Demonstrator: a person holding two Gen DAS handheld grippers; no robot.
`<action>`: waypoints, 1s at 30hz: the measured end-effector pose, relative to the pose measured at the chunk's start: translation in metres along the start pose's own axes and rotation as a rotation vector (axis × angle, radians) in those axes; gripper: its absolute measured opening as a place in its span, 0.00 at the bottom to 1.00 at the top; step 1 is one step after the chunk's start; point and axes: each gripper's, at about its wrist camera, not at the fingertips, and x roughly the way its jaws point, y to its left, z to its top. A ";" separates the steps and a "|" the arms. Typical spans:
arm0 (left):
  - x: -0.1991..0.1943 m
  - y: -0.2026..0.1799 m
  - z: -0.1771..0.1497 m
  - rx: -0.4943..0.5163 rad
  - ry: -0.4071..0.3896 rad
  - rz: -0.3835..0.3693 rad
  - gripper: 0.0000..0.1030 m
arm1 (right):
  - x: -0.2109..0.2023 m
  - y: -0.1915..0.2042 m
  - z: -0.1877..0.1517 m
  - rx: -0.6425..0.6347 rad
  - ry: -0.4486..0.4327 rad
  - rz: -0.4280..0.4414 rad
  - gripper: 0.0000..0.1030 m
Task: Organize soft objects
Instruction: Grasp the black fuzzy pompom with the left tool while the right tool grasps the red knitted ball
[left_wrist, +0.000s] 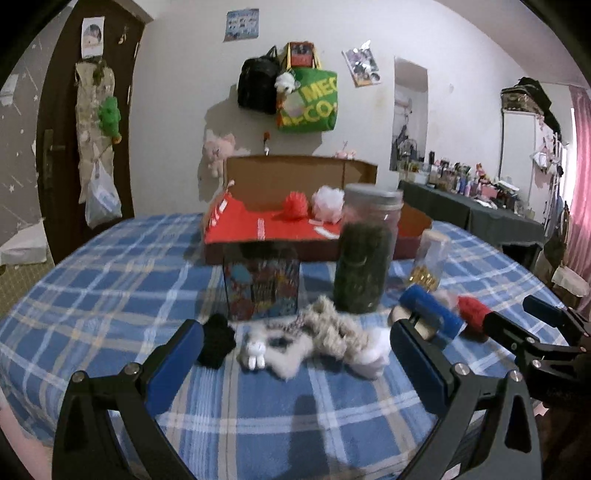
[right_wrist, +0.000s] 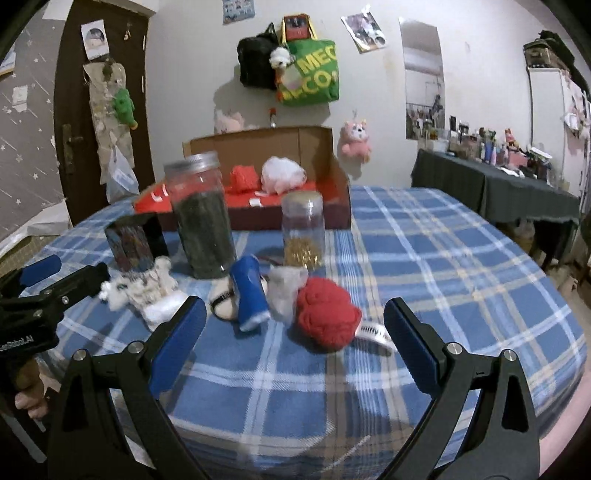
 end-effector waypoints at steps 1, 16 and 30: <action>0.002 0.000 -0.002 0.000 0.008 0.003 1.00 | 0.002 -0.001 -0.001 0.000 0.007 -0.004 0.96; 0.021 0.015 -0.003 -0.021 0.074 0.022 1.00 | 0.020 -0.013 -0.005 0.039 0.062 -0.008 0.96; 0.040 0.078 0.006 -0.079 0.141 0.100 1.00 | 0.037 -0.051 0.004 0.159 0.107 0.095 0.95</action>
